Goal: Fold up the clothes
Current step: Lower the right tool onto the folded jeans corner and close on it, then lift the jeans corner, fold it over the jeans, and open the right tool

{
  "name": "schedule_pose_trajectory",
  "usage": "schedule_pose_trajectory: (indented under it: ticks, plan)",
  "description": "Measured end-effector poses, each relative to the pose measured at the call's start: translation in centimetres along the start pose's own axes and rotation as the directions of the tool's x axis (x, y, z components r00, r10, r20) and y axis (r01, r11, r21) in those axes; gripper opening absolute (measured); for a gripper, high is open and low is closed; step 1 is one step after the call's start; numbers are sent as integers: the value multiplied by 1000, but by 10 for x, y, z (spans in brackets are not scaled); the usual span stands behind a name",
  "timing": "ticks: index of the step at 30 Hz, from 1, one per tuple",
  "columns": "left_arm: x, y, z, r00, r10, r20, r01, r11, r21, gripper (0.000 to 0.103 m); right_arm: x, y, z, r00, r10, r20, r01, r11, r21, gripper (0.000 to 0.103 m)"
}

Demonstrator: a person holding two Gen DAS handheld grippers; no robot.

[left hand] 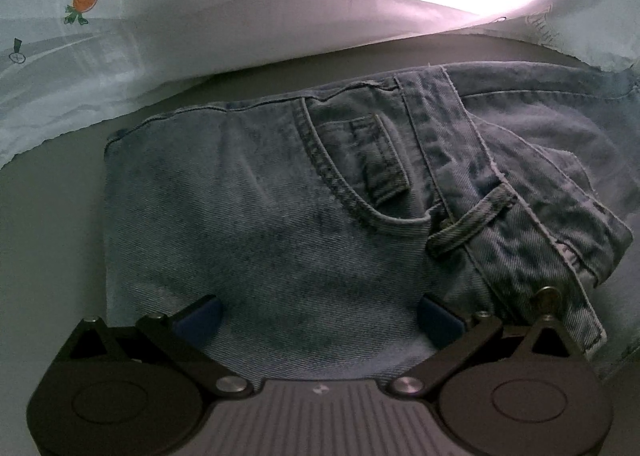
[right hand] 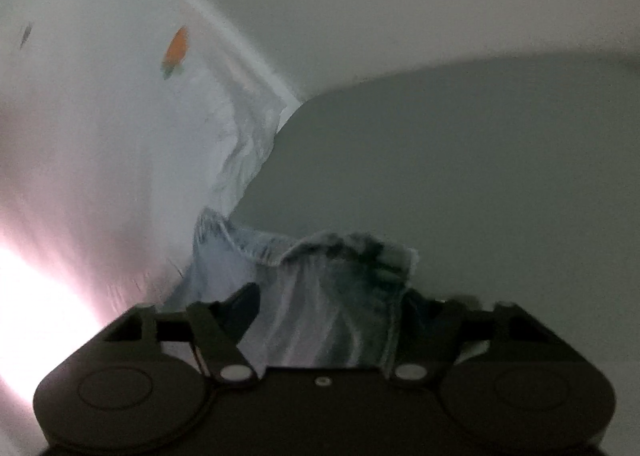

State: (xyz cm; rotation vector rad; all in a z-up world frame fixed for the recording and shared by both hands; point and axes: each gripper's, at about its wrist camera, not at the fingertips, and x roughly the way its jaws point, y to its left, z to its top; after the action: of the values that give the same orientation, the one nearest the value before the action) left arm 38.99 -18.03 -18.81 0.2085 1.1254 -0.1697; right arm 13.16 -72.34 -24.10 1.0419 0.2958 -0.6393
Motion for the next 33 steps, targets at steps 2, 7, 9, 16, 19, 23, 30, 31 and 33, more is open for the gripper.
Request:
schedule_pose_trajectory:
  ticks: [2,7,9,16,19,23,30,31,33]
  plan:
    - [1,0,0,1000,-4,1,4,1000,-1,103,6,-23,3,998,58,-23,-53,979,195,33]
    - [0,4,-1,1000,-16,-4,16,1000,-4,103,12,-52,-9,975,223,2,-193,841,506,21]
    - [0,5,0,1000,-18,-7,18,1000,-7,103,15,-64,-25,936,341,89,-306,661,685,20]
    - [0,5,-1,1000,-15,-5,15,1000,-17,103,9,-21,-64,821,541,185,-443,398,803,19]
    - [0,6,-3,1000,-21,5,21,1000,-20,103,6,10,-76,779,605,166,-451,356,819,19]
    - [1,11,-8,999,-35,25,36,999,-31,103,-11,41,-101,737,664,130,-442,327,835,19]
    - [-9,18,-14,998,-41,47,43,998,-50,103,-33,89,-147,683,727,68,-418,313,853,19]
    - [-12,21,-15,998,-45,52,48,998,-51,103,-36,96,-153,674,737,54,-417,320,851,19]
    - [-19,27,-18,996,-56,63,59,997,-54,103,-41,109,-166,659,752,22,-411,335,847,18]
